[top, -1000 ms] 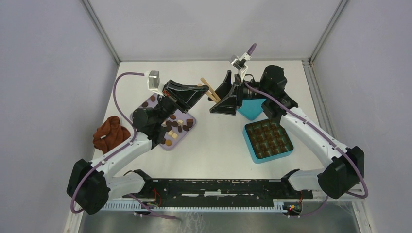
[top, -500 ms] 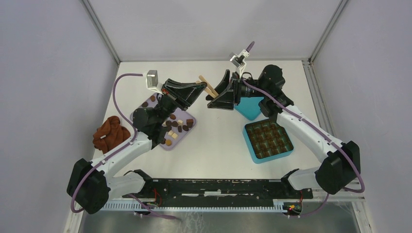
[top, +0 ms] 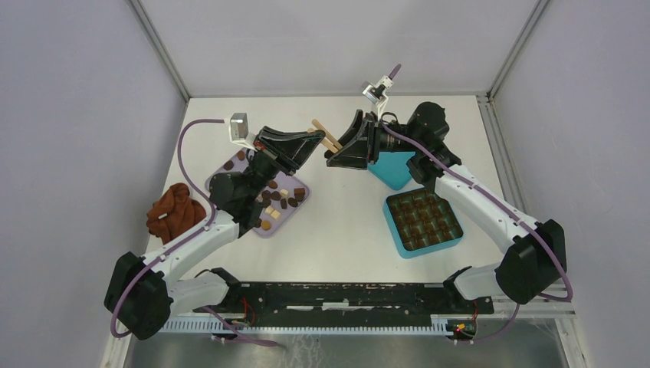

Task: Pack the chocolate
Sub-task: Pick up the clamp from the center of the board.

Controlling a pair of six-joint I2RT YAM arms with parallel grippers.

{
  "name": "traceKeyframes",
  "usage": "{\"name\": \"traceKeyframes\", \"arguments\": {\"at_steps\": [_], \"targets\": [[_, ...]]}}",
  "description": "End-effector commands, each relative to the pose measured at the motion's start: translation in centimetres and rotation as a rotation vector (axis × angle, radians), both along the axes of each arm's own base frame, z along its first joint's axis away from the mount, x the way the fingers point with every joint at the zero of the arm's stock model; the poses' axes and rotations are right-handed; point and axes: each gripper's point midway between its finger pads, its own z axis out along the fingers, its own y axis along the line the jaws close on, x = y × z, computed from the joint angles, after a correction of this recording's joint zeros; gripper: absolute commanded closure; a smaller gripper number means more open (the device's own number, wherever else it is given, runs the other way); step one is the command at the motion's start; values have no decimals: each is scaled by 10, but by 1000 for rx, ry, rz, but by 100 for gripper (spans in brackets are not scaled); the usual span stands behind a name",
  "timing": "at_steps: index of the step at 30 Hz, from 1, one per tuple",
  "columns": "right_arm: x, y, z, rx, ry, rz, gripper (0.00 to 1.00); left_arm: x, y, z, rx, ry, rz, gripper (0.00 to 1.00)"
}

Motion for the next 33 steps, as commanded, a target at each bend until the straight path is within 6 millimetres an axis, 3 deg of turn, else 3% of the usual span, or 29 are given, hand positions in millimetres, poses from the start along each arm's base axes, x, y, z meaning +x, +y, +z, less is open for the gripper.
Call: {"name": "traceKeyframes", "arguments": {"at_steps": [1,4,14,22,25,26,31,33], "targets": [[-4,0,19,55,-50,9,44,0,3,2,-15,0,8,98],[-3,1,18,55,-43,8,37,0,3,1,-13,3,7,98],[4,3,16,45,-57,-15,38,2,2,0,-14,13,9,98],[8,5,17,35,-81,-21,47,4,-1,-4,-4,29,9,98],[7,4,17,36,-86,-19,57,6,0,-5,0,38,17,96],[7,4,17,35,-86,-20,60,7,0,-5,3,44,20,93],[6,3,14,30,-78,-18,69,11,3,-6,17,79,53,48],[5,1,13,28,-77,-20,69,12,8,-6,30,88,86,41]]}}
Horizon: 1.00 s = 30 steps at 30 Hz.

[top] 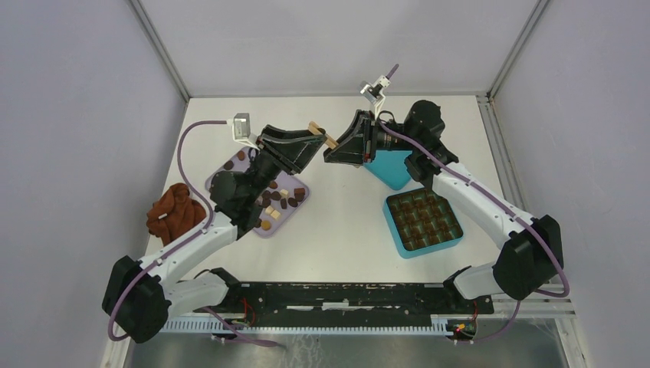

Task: Pack the chocolate
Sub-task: Pick up the clamp from the center of the board, then adjust the clamp.

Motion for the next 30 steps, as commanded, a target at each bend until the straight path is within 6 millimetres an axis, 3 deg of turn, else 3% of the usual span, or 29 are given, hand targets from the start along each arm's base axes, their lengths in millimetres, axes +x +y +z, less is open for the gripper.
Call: {"name": "traceKeyframes", "arguments": {"at_steps": [1,9,13,19,23,30], "targets": [[-4,-3,20,41,-79,-5,69,2,12,6,26,14,84,37],[26,-22,13,-46,-187,-113,69,7,65,-11,280,128,406,28],[53,-34,-5,-231,-403,-230,68,5,89,-35,437,260,505,28],[93,-68,-28,-553,-711,-393,67,-8,118,-32,473,285,594,28],[102,-81,-28,-627,-785,-438,64,-9,124,-32,483,284,623,28],[105,-81,-33,-640,-768,-440,60,-6,121,-36,496,290,617,28]]}}
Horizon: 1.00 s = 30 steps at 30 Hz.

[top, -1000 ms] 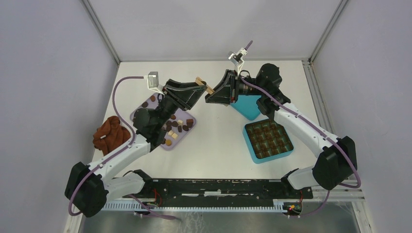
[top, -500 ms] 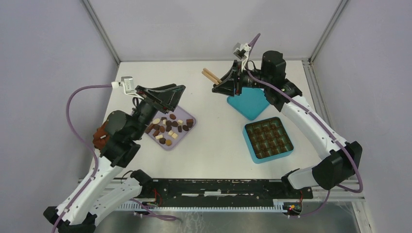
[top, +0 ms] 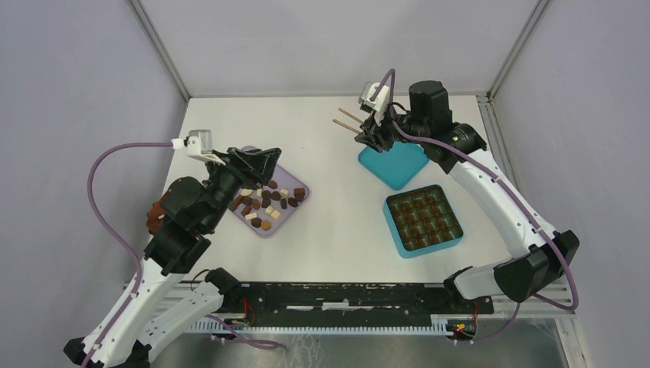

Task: Pack the chocolate
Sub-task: Adjust the clamp.

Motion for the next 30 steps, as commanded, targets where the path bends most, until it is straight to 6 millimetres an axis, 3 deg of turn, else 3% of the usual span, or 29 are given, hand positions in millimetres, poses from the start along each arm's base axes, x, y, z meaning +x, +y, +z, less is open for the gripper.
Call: {"name": "traceKeyframes", "arguments": {"at_steps": [1,8,11,15,19,22,24,30], "targets": [[7,-6,10,-32,-63,-27,61,1,8,9,36,-31,33,28],[8,-6,-2,-57,-42,-22,85,-2,12,3,47,-12,44,28],[8,-6,-8,-73,-34,-21,89,-3,12,3,52,-5,43,28],[2,0,-13,-60,-4,13,84,-2,9,-2,63,2,27,28],[-14,16,-4,27,74,93,69,-3,-24,-11,20,-1,-121,27],[-23,24,6,86,119,133,69,-6,-47,-9,-23,-35,-234,27],[-30,28,13,127,146,167,74,-9,-57,0,-61,-98,-290,27],[-67,38,49,337,280,350,73,-23,-79,27,-202,-275,-447,27]]}}
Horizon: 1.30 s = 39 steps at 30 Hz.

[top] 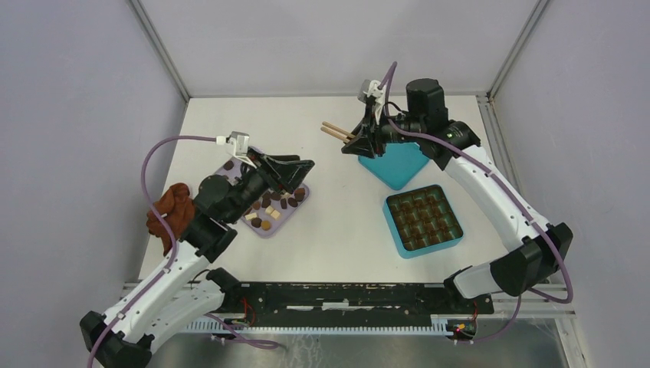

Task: Pack the chocolate
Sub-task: Adjust the clamp.

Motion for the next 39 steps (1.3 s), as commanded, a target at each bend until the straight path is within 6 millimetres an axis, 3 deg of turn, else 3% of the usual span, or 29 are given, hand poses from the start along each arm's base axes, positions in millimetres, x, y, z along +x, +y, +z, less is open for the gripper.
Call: {"name": "traceKeyframes", "arguments": {"at_steps": [1,4,9,16,25,39], "targets": [[-35,10,56,226,79,160,72,-27,-17,71,-217,-237,-179,27],[-47,12,75,299,116,207,72,-32,-25,86,-257,-288,-242,27],[-54,13,84,344,142,228,70,-36,-36,110,-298,-327,-322,27],[-59,11,86,355,148,240,70,-23,-42,111,-325,-296,-313,29],[-64,14,79,350,156,249,70,-18,-57,119,-374,-288,-388,46],[-61,18,70,337,174,229,69,-17,-66,120,-381,-291,-440,61]]}}
